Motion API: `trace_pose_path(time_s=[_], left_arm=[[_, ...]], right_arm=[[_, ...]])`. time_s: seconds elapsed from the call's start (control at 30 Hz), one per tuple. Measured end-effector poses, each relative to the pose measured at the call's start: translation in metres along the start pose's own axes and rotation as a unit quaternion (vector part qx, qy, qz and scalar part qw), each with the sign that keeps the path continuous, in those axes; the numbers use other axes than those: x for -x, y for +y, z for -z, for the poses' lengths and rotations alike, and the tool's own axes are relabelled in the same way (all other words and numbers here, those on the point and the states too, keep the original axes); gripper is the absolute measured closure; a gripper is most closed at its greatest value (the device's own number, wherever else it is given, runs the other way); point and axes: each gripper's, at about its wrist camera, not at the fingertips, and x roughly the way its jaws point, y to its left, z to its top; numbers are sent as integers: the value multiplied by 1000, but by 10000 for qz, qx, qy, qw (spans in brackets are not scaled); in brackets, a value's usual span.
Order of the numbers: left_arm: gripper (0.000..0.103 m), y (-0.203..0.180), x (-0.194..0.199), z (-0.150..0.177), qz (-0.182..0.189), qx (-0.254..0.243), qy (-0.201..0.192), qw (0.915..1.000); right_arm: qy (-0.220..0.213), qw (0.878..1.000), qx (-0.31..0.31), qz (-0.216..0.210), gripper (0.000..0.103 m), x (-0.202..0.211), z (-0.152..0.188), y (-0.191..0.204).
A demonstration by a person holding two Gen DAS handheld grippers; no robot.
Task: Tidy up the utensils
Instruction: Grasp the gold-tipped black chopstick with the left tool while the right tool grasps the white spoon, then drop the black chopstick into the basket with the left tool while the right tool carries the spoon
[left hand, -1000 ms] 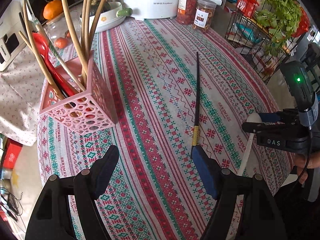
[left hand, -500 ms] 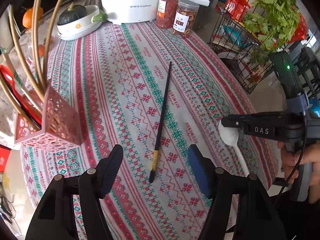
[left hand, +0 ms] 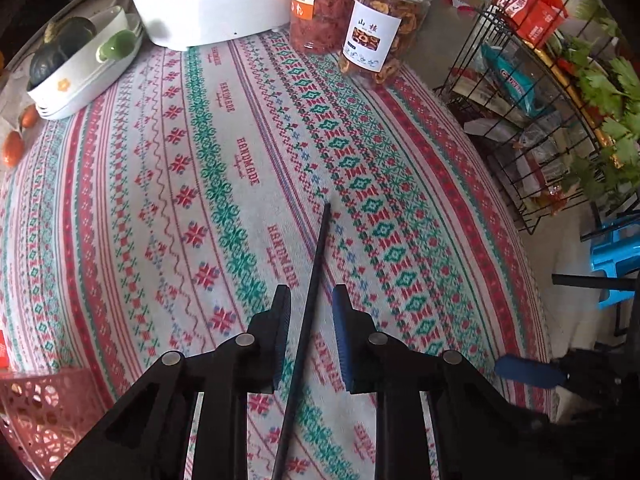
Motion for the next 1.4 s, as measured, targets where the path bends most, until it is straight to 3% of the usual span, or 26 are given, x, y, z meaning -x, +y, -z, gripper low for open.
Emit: trace_pose_path(time_s=[0.17, 0.23, 0.33, 0.47, 0.6, 0.83, 0.9, 1.1, 1.27, 1.4], left_arm=[[84, -9, -20, -20, -162, -282, 195, 9993], [98, -13, -21, -22, -327, -372, 191, 9986], [98, -12, -20, -17, -345, -332, 190, 9987], [98, -6, -1, 4, -308, -394, -28, 9987], [98, 3, 30, 30, -320, -424, -297, 9981], [99, 9, 91, 80, -291, -563, -870, 9942], [99, 13, 106, 92, -249, -545, -1020, 9930], [99, 28, 154, 129, -156, -386, -1545, 9871], [99, 46, 199, 153, -25, -81, -2053, 9787], [99, 64, 236, 170, 43, 204, -2586, 9658]], right_arm=[[186, 9998, 96, 59, 54, -8, 1, 2], [213, 9996, 133, 98, 54, -11, 1, 4], [273, 9992, 204, 195, 54, -19, -1, 10], [365, 9949, 692, 631, 54, -29, 5, 25], [330, 9831, 1317, 1227, 55, -38, 15, 49], [331, 9660, 1771, 1852, 60, -45, 34, 66], [305, 9650, 1798, 1886, 66, -44, 42, 67], [68, 9656, 1768, 1905, 67, -38, 57, 68], [-389, 9736, 1624, 1553, 67, -2, 62, 79], [-892, 9790, 1466, 1100, 67, 27, 65, 90]])
